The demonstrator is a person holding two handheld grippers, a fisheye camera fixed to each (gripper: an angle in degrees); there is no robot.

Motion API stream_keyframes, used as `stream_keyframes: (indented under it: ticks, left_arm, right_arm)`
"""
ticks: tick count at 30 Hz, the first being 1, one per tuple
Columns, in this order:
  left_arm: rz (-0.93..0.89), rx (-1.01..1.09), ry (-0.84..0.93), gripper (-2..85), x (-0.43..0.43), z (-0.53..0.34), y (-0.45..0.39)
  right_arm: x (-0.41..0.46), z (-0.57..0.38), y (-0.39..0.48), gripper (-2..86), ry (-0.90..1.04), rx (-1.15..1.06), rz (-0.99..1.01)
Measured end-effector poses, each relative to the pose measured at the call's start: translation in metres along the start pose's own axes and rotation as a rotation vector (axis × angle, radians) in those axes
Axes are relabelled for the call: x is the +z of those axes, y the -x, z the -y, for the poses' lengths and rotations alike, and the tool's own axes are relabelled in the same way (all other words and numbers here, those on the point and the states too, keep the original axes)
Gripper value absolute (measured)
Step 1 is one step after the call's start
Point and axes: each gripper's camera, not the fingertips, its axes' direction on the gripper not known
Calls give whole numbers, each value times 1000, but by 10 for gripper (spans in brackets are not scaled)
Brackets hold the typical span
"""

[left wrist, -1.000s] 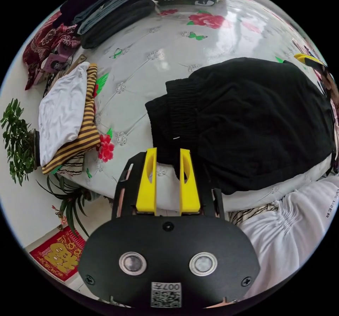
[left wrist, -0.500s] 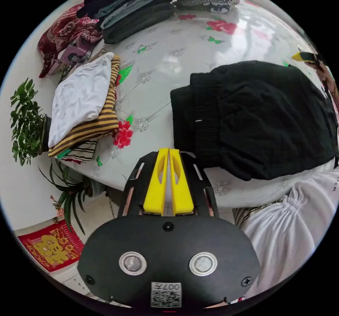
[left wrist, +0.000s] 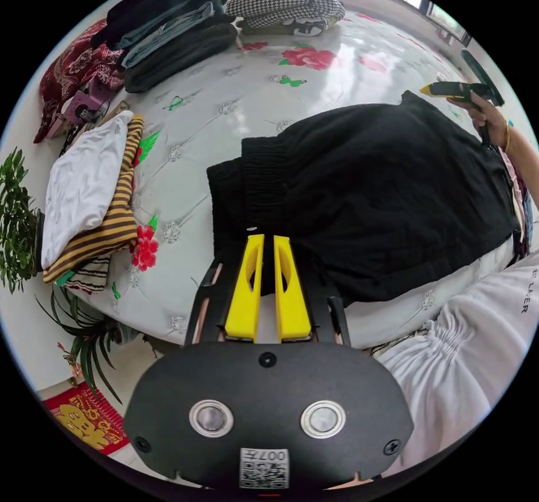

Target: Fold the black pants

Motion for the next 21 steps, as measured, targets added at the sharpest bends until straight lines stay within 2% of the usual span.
stream_keyframes:
  ticks: [4,9,12,14,17,21]
  left_arm:
    - [-61,-127,-50,22,-19,-10,25]
    - [-75,-166,-85,37,-43,-30,29]
    - [-127,-176,-106,39,-53,-39,22]
    - [-151,-153,-108,46,-60,-41,9]
    - [-130,-85,-98,56,-65,-40,-14]
    - [-17,-3,-18,52,-51,-31,-36]
  right_arm:
    - [-53,-53,-13,30,-239,114,101]
    - [-95,-171,-44,42,-306,297,-78]
    - [-133,-267,-86,44,-410,623,-250]
    - [-166,-348,-117,45,-547,941,-321]
    - [-184,-415,-147,46,-681,1132,-258]
    - [-178,-434,-177,44,-679,1197,-213]
